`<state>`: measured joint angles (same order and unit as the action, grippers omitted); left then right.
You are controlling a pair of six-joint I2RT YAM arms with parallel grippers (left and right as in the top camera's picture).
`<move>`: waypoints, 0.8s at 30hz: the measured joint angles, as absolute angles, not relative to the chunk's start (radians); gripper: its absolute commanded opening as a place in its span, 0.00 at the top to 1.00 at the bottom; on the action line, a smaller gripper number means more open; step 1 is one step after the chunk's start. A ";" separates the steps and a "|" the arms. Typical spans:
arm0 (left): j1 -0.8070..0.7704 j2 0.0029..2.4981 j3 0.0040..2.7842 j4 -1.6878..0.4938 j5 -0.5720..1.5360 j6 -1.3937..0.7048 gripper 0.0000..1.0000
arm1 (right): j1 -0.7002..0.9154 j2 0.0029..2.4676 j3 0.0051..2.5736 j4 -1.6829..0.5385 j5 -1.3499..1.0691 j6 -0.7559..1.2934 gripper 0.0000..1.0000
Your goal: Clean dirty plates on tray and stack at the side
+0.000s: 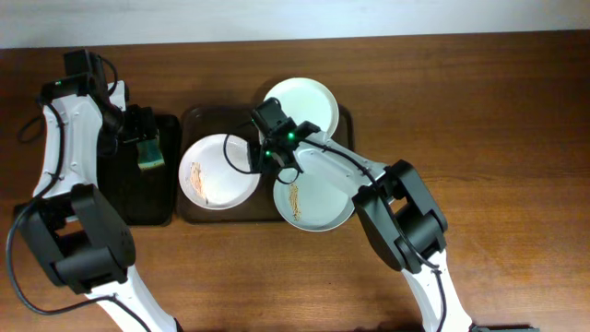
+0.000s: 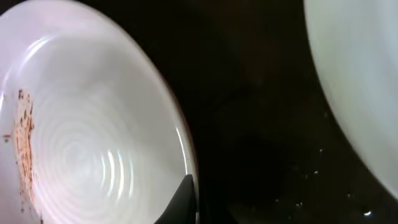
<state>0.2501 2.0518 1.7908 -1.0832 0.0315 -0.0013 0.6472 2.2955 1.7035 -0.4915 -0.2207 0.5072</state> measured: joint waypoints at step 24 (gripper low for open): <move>0.250 2.282 1.793 -0.900 0.049 -0.038 0.86 | 0.648 2.296 1.705 -0.509 -0.230 0.525 0.96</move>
